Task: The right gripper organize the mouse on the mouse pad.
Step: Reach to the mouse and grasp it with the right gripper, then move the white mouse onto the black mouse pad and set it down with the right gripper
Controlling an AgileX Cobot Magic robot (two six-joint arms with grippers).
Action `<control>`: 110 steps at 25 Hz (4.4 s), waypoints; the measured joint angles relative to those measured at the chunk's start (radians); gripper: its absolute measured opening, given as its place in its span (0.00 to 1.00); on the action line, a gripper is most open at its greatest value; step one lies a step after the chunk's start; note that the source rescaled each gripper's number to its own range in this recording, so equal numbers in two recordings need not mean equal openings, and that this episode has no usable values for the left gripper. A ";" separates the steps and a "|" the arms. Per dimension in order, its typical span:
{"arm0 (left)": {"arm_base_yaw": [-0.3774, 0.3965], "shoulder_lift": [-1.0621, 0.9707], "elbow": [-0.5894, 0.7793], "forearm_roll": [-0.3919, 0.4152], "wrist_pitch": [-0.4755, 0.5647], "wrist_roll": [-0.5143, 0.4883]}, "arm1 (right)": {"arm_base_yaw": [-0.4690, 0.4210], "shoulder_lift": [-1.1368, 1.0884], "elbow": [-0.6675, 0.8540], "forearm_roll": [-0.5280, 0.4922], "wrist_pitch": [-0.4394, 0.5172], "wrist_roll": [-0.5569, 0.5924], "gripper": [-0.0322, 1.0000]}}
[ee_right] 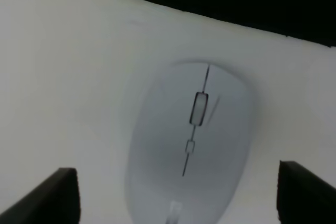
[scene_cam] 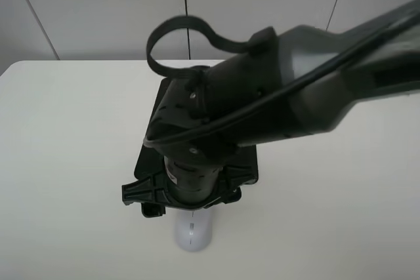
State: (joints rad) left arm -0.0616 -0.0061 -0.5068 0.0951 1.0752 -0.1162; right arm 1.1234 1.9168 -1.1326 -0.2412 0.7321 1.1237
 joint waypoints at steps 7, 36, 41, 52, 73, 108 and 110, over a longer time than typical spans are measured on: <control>0.000 0.000 0.000 0.000 0.000 0.000 | 0.000 0.059 -0.001 -0.019 -0.051 0.042 1.00; 0.000 0.000 0.000 0.000 0.000 0.000 | -0.022 0.129 -0.001 -0.016 -0.068 0.083 1.00; 0.000 0.000 0.000 0.000 0.000 0.000 | -0.024 0.142 -0.001 -0.010 -0.067 0.083 1.00; 0.000 0.000 0.000 0.000 0.000 0.000 | -0.029 0.160 -0.001 0.005 -0.073 0.083 1.00; 0.000 0.000 0.000 0.000 0.000 0.000 | -0.036 0.160 -0.001 0.021 -0.068 0.083 0.03; 0.000 0.000 0.000 0.000 0.000 0.000 | -0.205 0.007 -0.175 -0.098 0.090 -0.228 0.03; 0.000 0.000 0.000 0.000 0.000 0.000 | -0.248 0.007 -0.175 -0.103 0.073 -0.273 0.03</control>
State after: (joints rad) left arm -0.0616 -0.0061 -0.5068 0.0951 1.0752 -0.1162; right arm 0.8755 1.9237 -1.3075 -0.3441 0.8055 0.8510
